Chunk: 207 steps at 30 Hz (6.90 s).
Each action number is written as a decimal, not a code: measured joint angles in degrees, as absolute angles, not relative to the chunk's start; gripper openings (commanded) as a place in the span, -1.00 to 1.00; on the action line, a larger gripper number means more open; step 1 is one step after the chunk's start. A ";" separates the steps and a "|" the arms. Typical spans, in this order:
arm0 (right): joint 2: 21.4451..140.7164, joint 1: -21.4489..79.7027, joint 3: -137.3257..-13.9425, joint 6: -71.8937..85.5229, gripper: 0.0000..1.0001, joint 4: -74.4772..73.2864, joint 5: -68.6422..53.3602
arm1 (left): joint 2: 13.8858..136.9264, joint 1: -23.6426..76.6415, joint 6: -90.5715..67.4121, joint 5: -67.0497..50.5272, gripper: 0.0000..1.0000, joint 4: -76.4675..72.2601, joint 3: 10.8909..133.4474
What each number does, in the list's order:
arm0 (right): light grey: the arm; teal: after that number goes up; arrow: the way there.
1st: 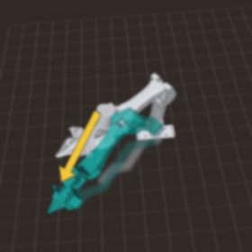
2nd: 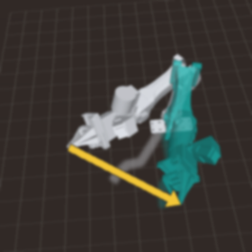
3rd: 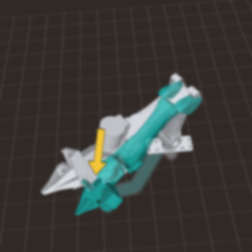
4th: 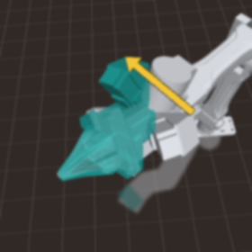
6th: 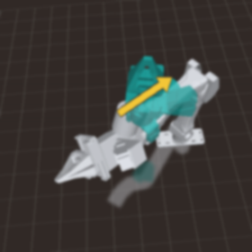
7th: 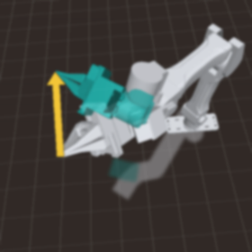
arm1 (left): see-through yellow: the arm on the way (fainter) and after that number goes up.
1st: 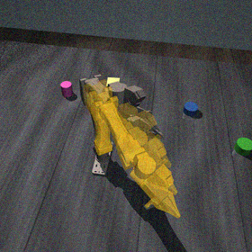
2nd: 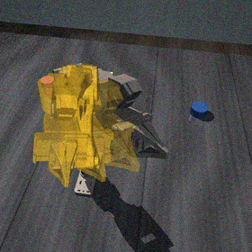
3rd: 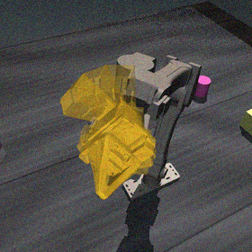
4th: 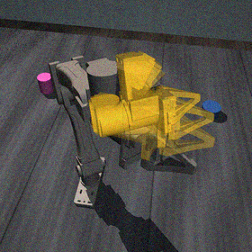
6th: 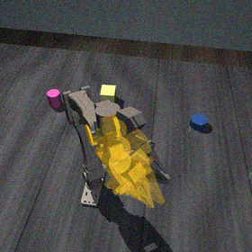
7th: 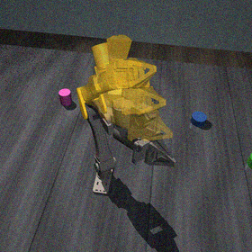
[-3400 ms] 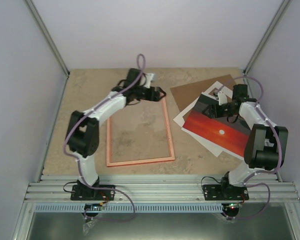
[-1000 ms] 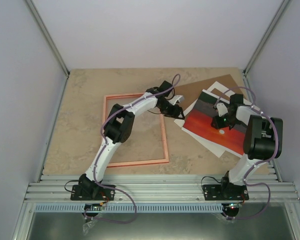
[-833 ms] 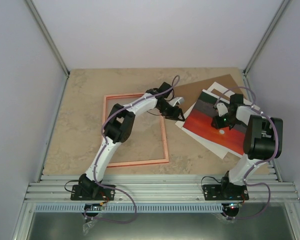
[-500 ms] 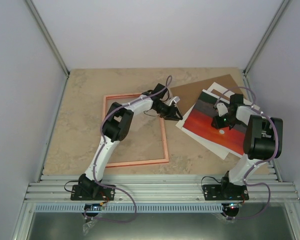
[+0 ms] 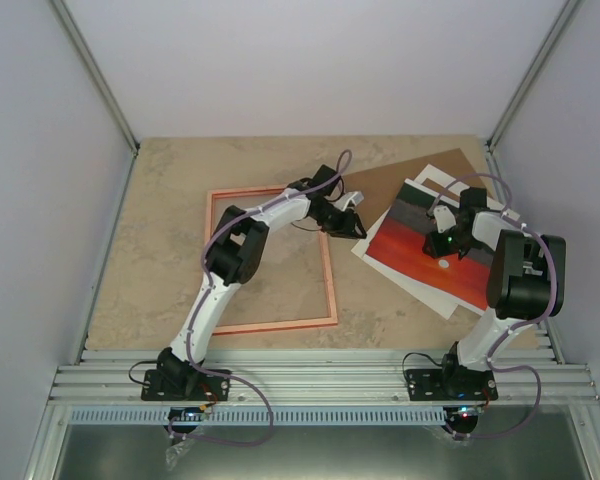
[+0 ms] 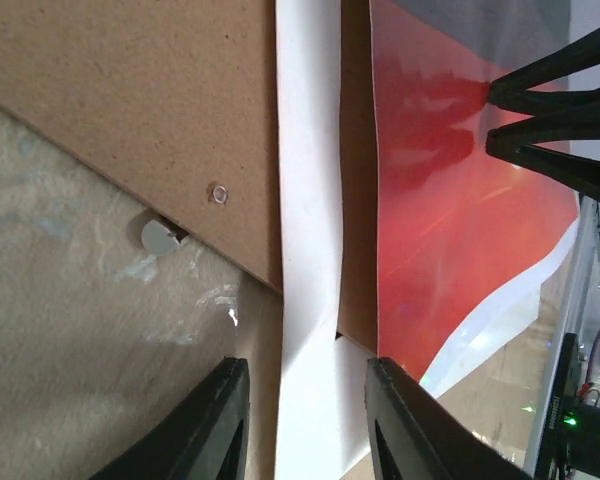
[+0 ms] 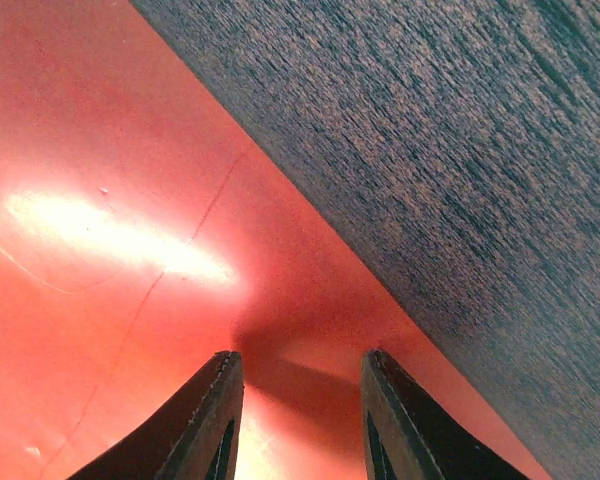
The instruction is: Put the photo into the frame
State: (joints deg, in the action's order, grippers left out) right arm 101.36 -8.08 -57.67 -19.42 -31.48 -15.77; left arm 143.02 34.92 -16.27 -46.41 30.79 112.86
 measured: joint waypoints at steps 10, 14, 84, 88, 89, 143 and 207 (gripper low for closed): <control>101.36 -8.08 -57.67 -19.03 -0.32 -31.42 -15.70 | 143.87 35.90 -10.44 -48.64 -0.73 37.10 114.34; 101.38 -8.08 -57.69 -18.90 -0.32 -31.38 -15.64 | 143.90 35.97 -10.13 -49.89 -1.00 37.78 114.02; 103.35 -19.57 -66.67 -29.58 0.18 -42.57 -18.37 | 79.59 -2.07 -3.68 -31.81 -1.00 48.86 57.69; 100.88 -14.48 -71.42 -27.55 0.21 -43.79 -24.23 | 76.42 -2.22 -4.97 -31.88 -1.00 51.92 58.19; 100.22 -12.67 -72.95 -26.76 0.21 -43.94 -25.98 | 75.96 -2.48 -5.15 -31.94 -1.00 53.15 58.57; 122.13 18.46 -84.23 -1.67 0.00 -32.95 -48.53 | 98.24 -7.46 -1.56 -16.73 -0.30 40.36 60.77; 113.32 8.54 -77.84 -6.83 -0.07 -35.70 -44.73 | 109.62 19.09 45.69 -20.05 0.81 52.53 77.17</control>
State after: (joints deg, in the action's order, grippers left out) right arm 113.32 8.54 -77.84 -6.83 -35.70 -44.73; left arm 109.62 19.09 45.69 -20.05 52.53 77.17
